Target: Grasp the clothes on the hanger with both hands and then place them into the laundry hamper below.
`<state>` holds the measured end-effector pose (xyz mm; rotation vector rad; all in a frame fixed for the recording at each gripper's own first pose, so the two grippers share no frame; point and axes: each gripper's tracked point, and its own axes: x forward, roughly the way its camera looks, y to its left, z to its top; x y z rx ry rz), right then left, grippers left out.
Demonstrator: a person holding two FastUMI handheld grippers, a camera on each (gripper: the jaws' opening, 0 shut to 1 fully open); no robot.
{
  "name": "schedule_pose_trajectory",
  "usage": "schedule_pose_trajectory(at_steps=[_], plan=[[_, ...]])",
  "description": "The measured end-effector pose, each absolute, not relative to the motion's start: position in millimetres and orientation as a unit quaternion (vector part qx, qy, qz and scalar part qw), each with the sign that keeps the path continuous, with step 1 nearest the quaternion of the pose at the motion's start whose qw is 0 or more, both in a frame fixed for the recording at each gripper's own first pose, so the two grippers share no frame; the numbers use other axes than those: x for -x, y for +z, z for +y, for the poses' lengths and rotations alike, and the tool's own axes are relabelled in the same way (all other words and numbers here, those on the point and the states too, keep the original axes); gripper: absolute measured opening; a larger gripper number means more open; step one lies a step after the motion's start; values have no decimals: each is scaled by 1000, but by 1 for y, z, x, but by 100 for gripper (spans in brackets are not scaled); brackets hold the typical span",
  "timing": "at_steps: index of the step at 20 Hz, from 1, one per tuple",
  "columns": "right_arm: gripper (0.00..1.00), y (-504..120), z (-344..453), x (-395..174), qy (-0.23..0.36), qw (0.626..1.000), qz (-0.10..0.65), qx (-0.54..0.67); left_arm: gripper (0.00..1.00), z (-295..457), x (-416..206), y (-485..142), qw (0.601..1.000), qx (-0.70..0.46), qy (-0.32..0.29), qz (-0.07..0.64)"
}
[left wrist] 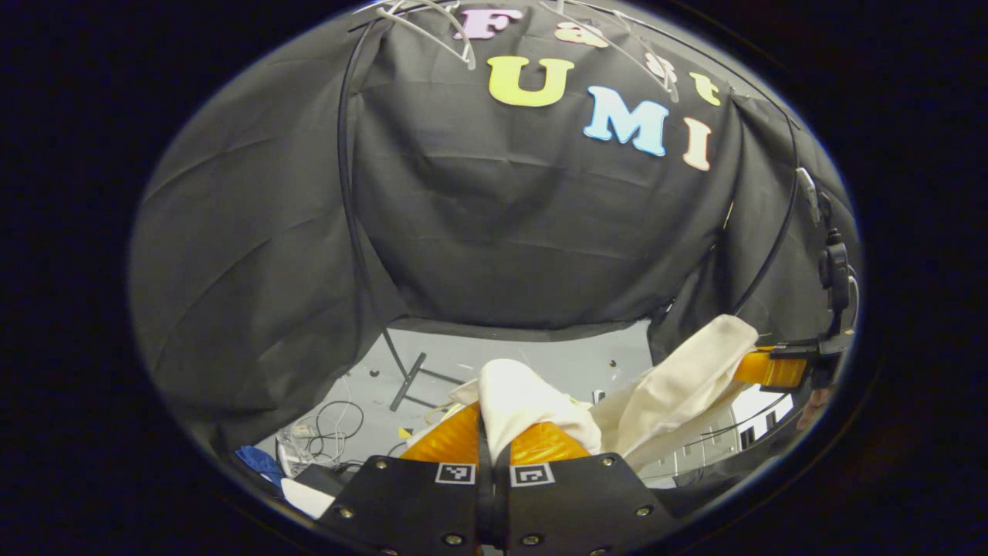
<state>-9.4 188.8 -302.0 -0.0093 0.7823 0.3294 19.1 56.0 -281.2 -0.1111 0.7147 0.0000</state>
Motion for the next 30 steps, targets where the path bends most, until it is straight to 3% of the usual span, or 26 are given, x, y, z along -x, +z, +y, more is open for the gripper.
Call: schedule_pose_trajectory(at_steps=[3,4,7,8,9,10,13,14,25,30], plan=[[8,-308,185,18,151,907,394,-7,0,55,-16,-285,931,53,-6,361],[10,-308,185,21,152,903,402,-13,6,55,-14,-288,929,47,-7,368],[17,-320,186,25,160,888,430,-28,11,60,-7,-292,921,30,-10,389],[39,-320,188,30,171,879,443,-36,11,60,-3,-295,917,28,-14,398],[52,-324,189,36,176,873,453,-39,28,62,0,-299,913,23,-13,407],[75,-326,191,38,183,868,459,-41,44,64,1,-304,909,20,-10,416],[93,-322,181,43,186,869,458,-29,94,68,4,-300,906,25,12,422],[98,-319,177,40,185,873,451,-25,96,67,5,-299,906,29,16,421],[98,-245,76,0,176,923,340,-40,94,56,0,-266,925,-4,75,373],[99,-216,1,-11,162,945,280,-38,95,33,-14,-234,945,-7,108,310]])
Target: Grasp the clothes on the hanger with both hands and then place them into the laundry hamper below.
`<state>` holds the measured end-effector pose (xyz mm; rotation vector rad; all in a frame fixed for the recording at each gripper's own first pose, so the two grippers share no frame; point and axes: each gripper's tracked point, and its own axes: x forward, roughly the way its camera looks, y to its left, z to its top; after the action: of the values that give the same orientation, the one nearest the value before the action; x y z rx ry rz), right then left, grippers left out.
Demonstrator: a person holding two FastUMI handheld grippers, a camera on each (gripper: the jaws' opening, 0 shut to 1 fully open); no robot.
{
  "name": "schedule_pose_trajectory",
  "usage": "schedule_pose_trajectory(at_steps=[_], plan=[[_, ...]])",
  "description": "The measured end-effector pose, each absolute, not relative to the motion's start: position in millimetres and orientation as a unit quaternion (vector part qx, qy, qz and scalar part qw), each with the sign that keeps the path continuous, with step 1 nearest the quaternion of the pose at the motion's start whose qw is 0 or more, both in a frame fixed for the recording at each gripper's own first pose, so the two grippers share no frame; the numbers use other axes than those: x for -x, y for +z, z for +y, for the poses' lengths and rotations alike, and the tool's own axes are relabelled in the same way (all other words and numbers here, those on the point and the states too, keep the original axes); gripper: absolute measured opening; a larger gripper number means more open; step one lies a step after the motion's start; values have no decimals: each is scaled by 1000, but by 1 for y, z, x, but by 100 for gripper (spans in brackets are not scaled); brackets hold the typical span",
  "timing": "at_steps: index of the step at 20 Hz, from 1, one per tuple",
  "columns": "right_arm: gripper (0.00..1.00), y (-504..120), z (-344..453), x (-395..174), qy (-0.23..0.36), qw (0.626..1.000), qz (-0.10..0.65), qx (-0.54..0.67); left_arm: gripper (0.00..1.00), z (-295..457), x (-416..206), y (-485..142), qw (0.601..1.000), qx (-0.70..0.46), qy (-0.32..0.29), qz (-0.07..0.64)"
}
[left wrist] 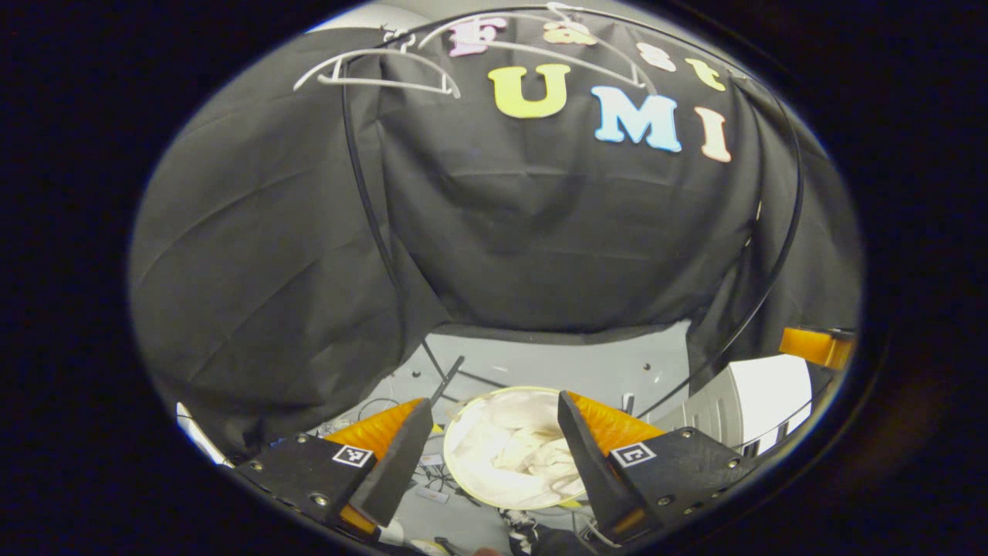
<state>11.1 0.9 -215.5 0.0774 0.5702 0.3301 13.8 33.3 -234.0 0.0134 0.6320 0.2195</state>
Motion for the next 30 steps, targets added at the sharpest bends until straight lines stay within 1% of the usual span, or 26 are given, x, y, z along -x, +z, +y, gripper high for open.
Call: schedule_pose_trajectory(at_steps=[2,5,6,7,8,9,11,12,13,14,15,17,18,20,22,23,24,25,26,27,28,29,30], plan=[[98,-195,-33,-20,141,960,241,-38,95,25,-24,-215,955,-9,117,273],[98,-153,-74,-31,120,979,159,-34,95,14,-45,-177,972,-11,132,195],[98,-137,-86,-32,114,984,133,-33,94,7,-53,-160,980,-7,125,157],[92,-121,-97,-31,106,988,110,-32,94,-5,-62,-141,987,-4,112,120],[92,-101,-108,-33,98,991,87,-32,94,-12,-69,-118,992,-6,98,81],[98,-80,-118,-32,87,994,64,-31,93,-15,-73,-93,995,-13,85,41],[98,-42,-128,-30,68,997,4,-35,93,-13,-81,-57,997,-20,70,-23],[92,-21,-131,-30,60,997,-24,-44,93,-14,-82,-41,997,-11,61,-47],[92,-7,-130,-23,59,996,-47,-54,93,-25,-74,-28,997,4,50,-62],[98,12,-129,-20,61,994,-67,-68,93,-26,-70,-21,996,18,39,-74],[98,23,-130,-15,61,991,-81,-82,93,-29,-64,-4,995,24,32,-86],[98,36,-133,-6,59,988,-98,-107,93,-25,-46,19,994,24,28,-101],[97,38,-135,-3,55,987,-96,-114,92,-21,-44,16,994,27,32,-96],[97,27,-137,0,46,989,-84,-112,92,-11,-44,-14,997,32,44,-59],[97,5,-138,0,33,993,-57,-97,93,-2,-46,-43,998,34,50,-30],[92,-4,-136,4,35,994,-40,-91,93,2,-43,-54,998,38,54,-22],[92,-11,-133,8,36,995,-29,-86,93,7,-42,-62,997,44,57,-17],[97,-17,-133,12,35,996,-21,-79,93,12,-42,-70,997,48,60,-12],[97,-22,-134,14,32,997,-15,-72,93,20,-42,-76,996,50,66,-8],[97,-27,-132,16,32,997,-9,-65,93,26,-39,-77,996,51,74,-7],[92,-30,-128,17,32,998,-3,-60,92,31,-33,-76,995,49,82,-8],[92,-30,-123,18,38,998,-2,-59,92,36,-29,-70,995,47,90,-20],[98,-23,-114,18,50,997,-11,-63,93,35,-25,-61,995,44,88,-33]])
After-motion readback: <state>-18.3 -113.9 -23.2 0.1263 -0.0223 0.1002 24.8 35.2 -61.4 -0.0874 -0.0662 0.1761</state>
